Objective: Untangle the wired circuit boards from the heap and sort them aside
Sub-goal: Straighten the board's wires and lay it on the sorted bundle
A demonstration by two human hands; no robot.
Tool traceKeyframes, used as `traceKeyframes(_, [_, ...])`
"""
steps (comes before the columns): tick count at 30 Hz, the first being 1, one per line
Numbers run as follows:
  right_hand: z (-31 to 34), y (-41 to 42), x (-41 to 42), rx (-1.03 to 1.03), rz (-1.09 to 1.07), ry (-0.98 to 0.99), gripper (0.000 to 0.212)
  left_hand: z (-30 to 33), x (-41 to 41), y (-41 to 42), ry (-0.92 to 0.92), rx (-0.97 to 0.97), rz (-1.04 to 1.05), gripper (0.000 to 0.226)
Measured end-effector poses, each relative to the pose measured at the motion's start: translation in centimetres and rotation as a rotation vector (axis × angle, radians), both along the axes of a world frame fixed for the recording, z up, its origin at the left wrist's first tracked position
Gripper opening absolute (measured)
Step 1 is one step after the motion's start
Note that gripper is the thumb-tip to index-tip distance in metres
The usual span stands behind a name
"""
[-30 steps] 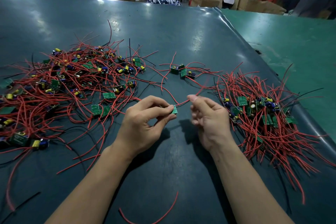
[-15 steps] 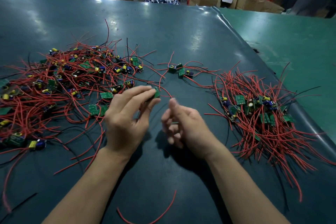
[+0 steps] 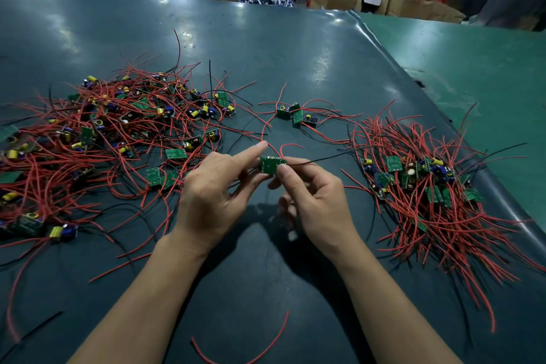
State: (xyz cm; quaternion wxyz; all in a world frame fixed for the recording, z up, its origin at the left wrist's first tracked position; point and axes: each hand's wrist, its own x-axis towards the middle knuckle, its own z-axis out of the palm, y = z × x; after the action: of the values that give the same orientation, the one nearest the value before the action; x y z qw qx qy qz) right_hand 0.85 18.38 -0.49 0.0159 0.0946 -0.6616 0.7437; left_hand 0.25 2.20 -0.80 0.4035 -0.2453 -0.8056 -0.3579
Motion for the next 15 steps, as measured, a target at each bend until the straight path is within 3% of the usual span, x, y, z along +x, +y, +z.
traceKeyframes(2, [0.42, -0.05, 0.09, -0.14, 0.178, -0.177, 0.012, 0.03, 0.03, -0.23, 0.008, -0.003, -0.014, 0.026])
traceKeyframes(4, [0.62, -0.07, -0.02, -0.208, 0.25, -0.233, 0.021, -0.04, 0.06, -0.19, -0.018, -0.01, -0.06, 0.02])
traceKeyframes(7, [0.57, 0.35, -0.49, -0.198, 0.062, -0.124, 0.025, -0.11, 0.1, 0.07, -0.076, 0.002, -0.087, 0.019])
traceKeyframes(11, [0.64, 0.83, -0.45, -0.218, -0.108, -0.025, 0.008, 0.0, 0.02, 0.21, -0.098, -0.003, -0.068, 0.02])
traceKeyframes(15, [-0.15, 0.15, 0.01, 0.04, -0.375, 0.24, 0.024, -0.03, 0.02, 0.44, -0.128, -0.063, -0.064, 0.021])
